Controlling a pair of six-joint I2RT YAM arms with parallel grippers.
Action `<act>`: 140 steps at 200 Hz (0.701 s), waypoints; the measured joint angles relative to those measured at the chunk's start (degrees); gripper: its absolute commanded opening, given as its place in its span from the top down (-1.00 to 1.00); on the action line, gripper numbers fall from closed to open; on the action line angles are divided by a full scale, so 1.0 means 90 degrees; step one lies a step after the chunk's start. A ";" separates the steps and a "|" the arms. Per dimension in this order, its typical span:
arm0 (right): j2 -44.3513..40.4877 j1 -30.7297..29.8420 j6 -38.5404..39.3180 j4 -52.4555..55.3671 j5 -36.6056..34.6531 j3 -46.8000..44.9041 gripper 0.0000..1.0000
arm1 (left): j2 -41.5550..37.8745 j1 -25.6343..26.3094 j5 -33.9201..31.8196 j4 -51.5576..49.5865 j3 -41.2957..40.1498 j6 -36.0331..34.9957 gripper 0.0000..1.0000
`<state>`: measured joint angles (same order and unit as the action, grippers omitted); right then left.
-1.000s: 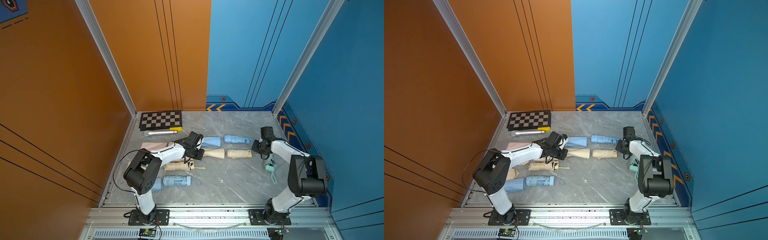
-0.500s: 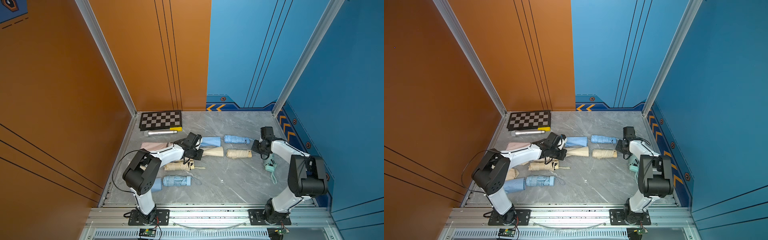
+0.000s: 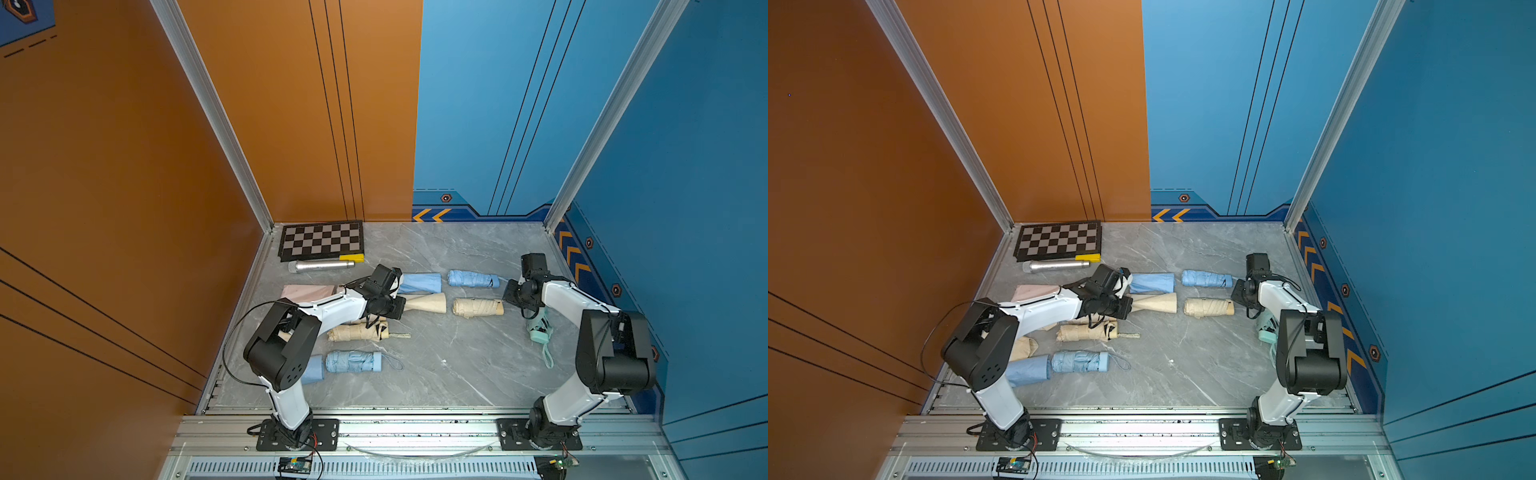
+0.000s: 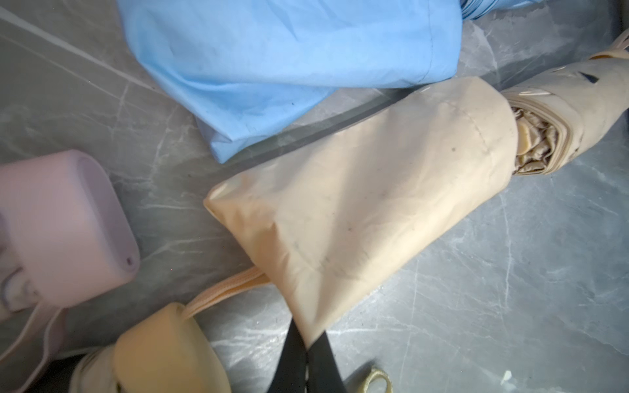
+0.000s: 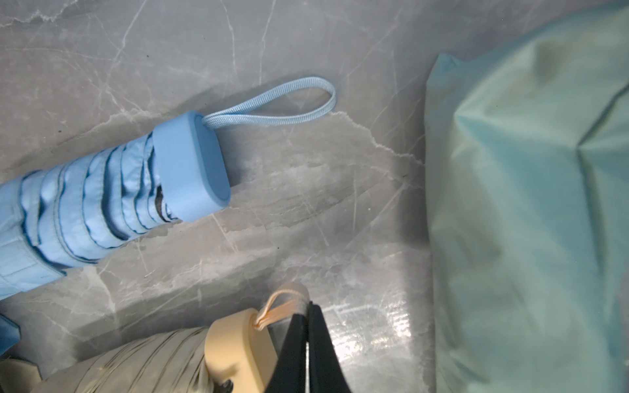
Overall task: Take umbrellas out of sleeves
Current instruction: Place the umbrella sleeve at the center of the board.
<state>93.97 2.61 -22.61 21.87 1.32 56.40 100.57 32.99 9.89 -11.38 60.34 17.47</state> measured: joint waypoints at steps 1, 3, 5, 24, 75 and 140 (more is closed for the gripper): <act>0.0000 0.0000 0.0000 0.0000 -0.0002 0.0000 0.83 | -0.0002 0.0000 0.0000 0.0000 0.0000 0.0000 0.98; 0.0000 0.0000 0.0000 0.0000 -0.0002 0.0000 0.83 | -0.0010 0.0000 0.0000 0.0000 -0.0005 0.0000 0.98; 0.0000 0.0000 -0.0002 0.0000 -0.0002 0.0000 0.82 | -0.0010 0.0000 0.0000 0.0002 -0.0007 0.0000 0.98; 0.0000 0.0000 -0.0039 0.0000 -0.0002 0.0000 0.76 | -0.0041 0.0000 0.0000 0.0007 -0.0027 0.0002 0.93; 0.0000 0.0000 -0.0100 -0.0002 -0.0005 0.0000 0.51 | -0.0092 0.0000 0.0007 0.0007 -0.0029 0.0041 0.80; -0.0049 0.0000 -0.0202 0.0000 -0.0007 0.0000 -0.46 | -0.0415 0.0000 0.0017 0.0155 -0.0342 0.0063 0.37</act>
<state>93.54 2.61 -24.43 21.87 1.26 56.40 96.84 32.99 10.04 -9.98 57.25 18.04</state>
